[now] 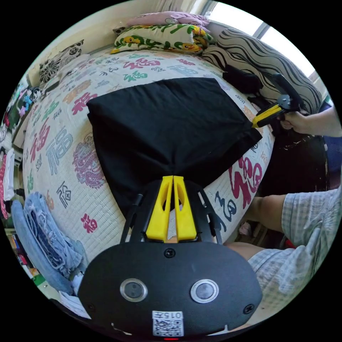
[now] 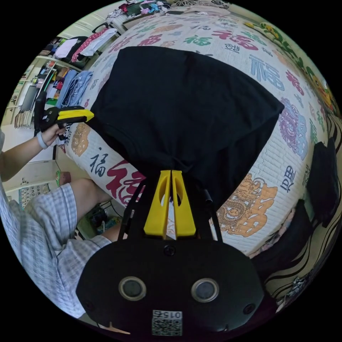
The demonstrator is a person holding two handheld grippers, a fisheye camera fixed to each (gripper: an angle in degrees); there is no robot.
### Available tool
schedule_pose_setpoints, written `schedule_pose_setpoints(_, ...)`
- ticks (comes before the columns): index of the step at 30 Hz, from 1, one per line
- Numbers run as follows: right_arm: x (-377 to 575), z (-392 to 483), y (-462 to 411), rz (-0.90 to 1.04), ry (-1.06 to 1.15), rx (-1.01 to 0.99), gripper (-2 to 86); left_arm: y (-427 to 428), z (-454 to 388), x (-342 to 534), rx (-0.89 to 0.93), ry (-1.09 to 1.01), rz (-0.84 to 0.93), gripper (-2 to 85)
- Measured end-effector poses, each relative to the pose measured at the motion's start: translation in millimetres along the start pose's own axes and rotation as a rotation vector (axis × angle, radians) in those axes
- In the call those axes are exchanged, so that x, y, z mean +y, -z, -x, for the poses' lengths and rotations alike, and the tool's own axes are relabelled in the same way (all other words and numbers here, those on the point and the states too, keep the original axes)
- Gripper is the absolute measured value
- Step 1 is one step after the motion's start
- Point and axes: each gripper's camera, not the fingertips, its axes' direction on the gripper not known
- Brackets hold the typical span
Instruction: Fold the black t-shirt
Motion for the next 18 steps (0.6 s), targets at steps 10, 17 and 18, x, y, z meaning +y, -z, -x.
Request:
schedule_pose_setpoints(10,38,-19,-68,0.021,0.03,0.061,-1.0,-32,42,50,0.028,0.049,0.092,-0.3)
schedule_pose_setpoints(17,83,-90,-117,-0.108,-0.534,-0.289,0.8,-87,126,94,0.424,0.666,-0.018,4.2)
schedule_pose_setpoints(18,89,-96,-123,-0.125,-0.6,-0.329,1.6,-93,132,100,0.45,0.727,-0.037,4.3)
